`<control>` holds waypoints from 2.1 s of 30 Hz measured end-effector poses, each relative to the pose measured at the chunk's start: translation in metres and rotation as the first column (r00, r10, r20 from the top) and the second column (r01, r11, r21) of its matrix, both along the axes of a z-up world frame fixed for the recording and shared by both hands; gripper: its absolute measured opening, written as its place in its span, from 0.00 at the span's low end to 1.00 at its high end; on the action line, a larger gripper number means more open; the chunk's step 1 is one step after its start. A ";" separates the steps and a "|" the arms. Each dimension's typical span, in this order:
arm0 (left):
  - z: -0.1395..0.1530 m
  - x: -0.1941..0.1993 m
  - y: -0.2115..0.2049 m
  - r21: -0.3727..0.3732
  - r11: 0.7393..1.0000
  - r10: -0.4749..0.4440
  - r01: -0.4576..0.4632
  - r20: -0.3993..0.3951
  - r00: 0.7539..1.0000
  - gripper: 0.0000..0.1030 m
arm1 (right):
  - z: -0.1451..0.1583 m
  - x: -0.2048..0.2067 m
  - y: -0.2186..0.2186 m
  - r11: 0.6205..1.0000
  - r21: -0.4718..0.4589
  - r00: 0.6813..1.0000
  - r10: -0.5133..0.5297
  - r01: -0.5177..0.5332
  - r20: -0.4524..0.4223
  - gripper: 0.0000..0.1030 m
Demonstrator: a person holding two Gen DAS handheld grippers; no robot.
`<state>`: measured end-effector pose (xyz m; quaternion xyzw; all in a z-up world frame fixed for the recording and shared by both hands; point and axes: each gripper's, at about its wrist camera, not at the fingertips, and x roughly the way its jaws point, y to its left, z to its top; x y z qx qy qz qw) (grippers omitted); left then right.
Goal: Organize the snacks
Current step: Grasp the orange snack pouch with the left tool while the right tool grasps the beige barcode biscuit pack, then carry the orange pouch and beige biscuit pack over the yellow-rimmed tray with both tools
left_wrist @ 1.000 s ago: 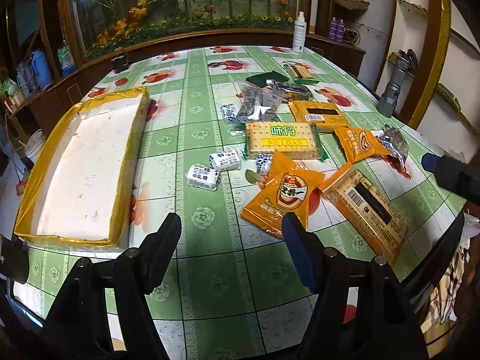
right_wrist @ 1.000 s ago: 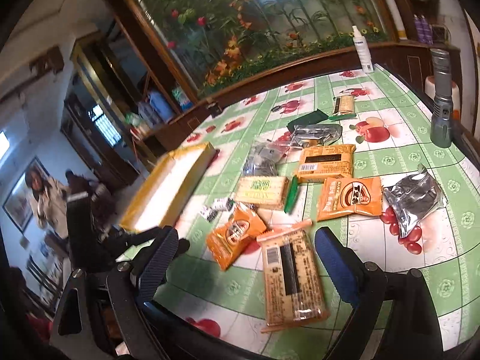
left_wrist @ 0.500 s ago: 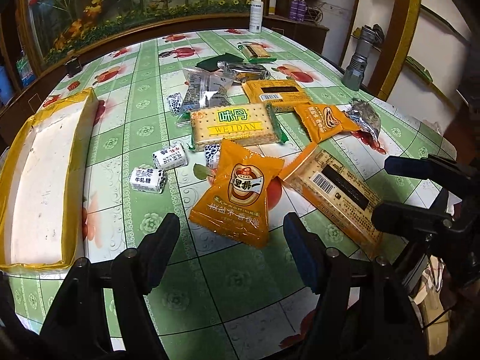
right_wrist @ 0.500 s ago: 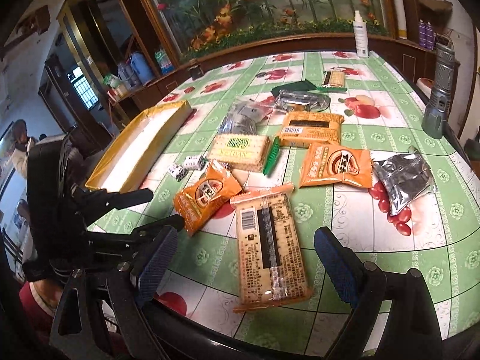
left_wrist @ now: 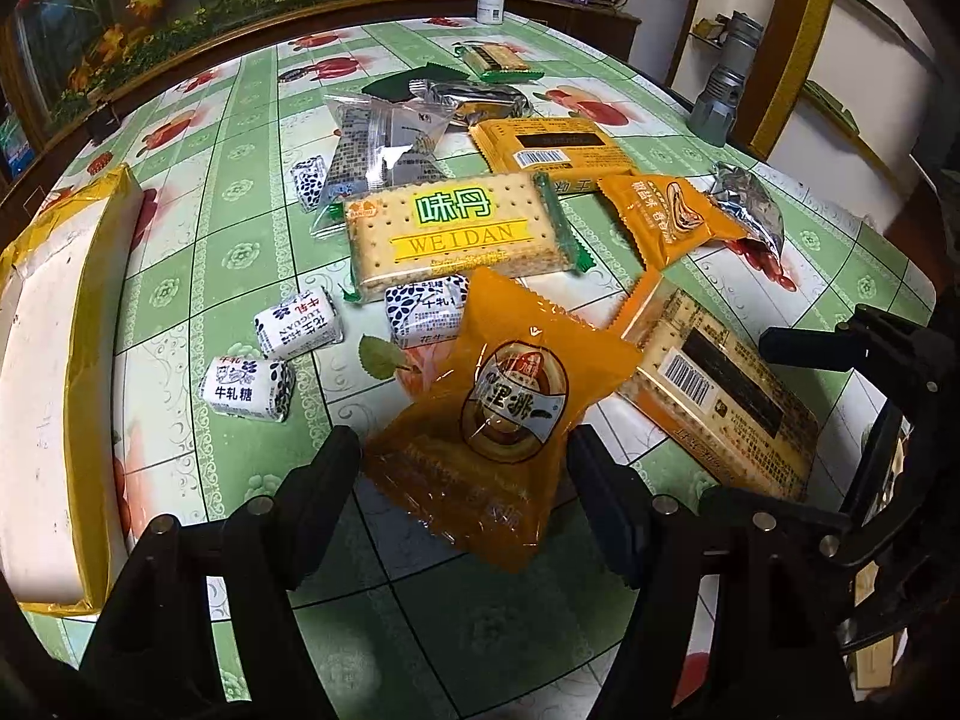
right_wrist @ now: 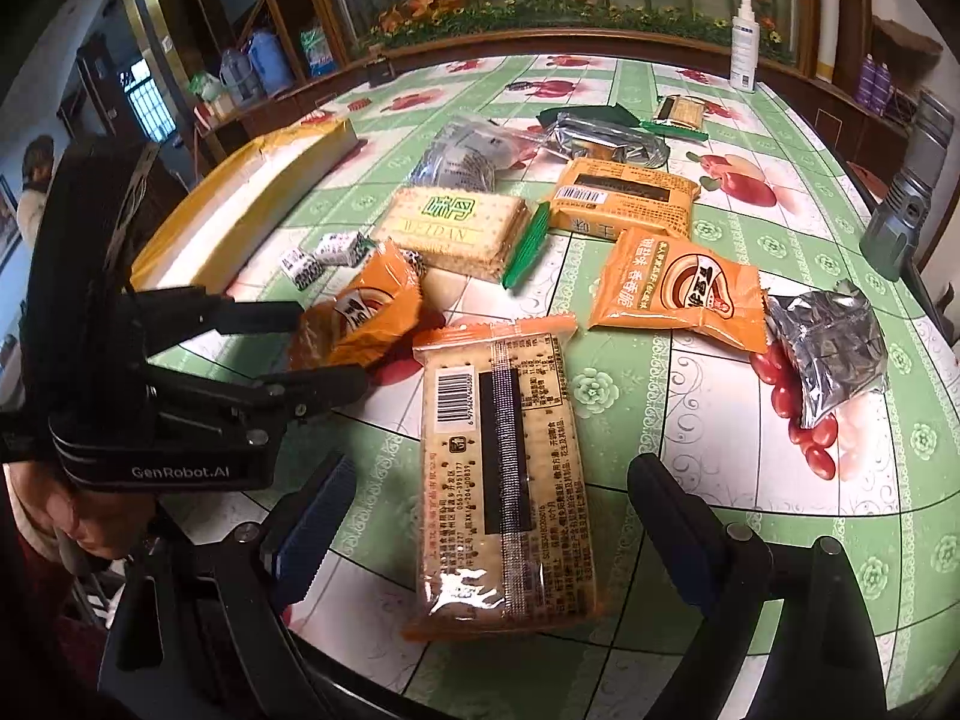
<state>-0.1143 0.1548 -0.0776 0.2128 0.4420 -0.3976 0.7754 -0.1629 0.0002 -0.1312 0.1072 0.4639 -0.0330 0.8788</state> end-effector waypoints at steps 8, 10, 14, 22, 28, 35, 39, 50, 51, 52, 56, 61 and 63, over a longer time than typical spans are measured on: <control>0.000 -0.001 -0.003 0.000 1.000 -0.011 0.011 0.029 1.000 0.53 | -0.009 0.005 0.016 0.992 -0.120 0.999 0.038 -0.040 -0.022 0.66; 0.002 0.001 0.000 -0.025 1.000 -0.009 0.009 0.002 1.000 0.51 | -0.007 0.006 0.007 0.995 -0.096 1.000 0.015 -0.016 -0.017 0.53; 0.003 0.006 0.007 -0.062 0.998 0.010 -0.012 -0.033 0.999 0.41 | -0.005 0.003 -0.004 0.999 -0.041 1.000 -0.013 0.013 -0.006 0.53; 0.028 0.015 0.033 -0.143 0.986 0.082 -0.086 -0.034 0.996 0.39 | 0.007 -0.003 -0.005 0.999 0.044 0.999 -0.020 0.019 0.042 0.53; 0.048 0.033 0.072 -0.160 0.959 0.240 -0.235 0.015 0.971 0.39 | 0.028 0.004 0.000 0.993 0.116 0.993 -0.002 -0.011 0.115 0.53; 0.060 0.061 0.129 -0.187 0.901 0.403 -0.391 0.031 0.915 0.39 | 0.040 0.034 0.027 0.978 0.182 0.984 0.074 -0.103 0.162 0.53; 0.060 0.079 0.156 -0.193 0.862 0.482 -0.469 0.020 0.876 0.39 | 0.051 0.055 0.051 0.965 0.197 0.972 0.131 -0.170 0.196 0.53; 0.052 0.103 0.194 -0.200 0.808 0.565 -0.555 -0.007 0.825 0.40 | 0.072 0.107 0.104 0.932 0.199 0.936 0.252 -0.303 0.247 0.53; 0.050 0.105 0.196 -0.197 0.804 0.570 -0.560 -0.009 0.821 0.39 | 0.075 0.114 0.110 0.928 0.198 0.932 0.262 -0.315 0.252 0.53; 0.049 0.107 0.198 -0.194 0.802 0.574 -0.565 -0.012 0.819 0.40 | 0.075 0.119 0.112 0.925 0.201 0.929 0.269 -0.323 0.255 0.53; 0.042 0.121 0.202 -0.180 0.790 0.591 -0.586 -0.031 0.806 0.40 | 0.077 0.155 0.130 0.905 0.227 0.917 0.297 -0.359 0.266 0.53; 0.041 0.137 0.203 -0.175 0.783 0.600 -0.597 -0.041 0.799 0.40 | 0.072 0.205 0.149 0.893 0.252 0.915 0.308 -0.373 0.261 0.52; 0.037 0.144 0.202 -0.160 0.785 0.600 -0.599 -0.046 0.799 0.40 | 0.067 0.224 0.157 0.896 0.242 0.917 0.314 -0.372 0.246 0.52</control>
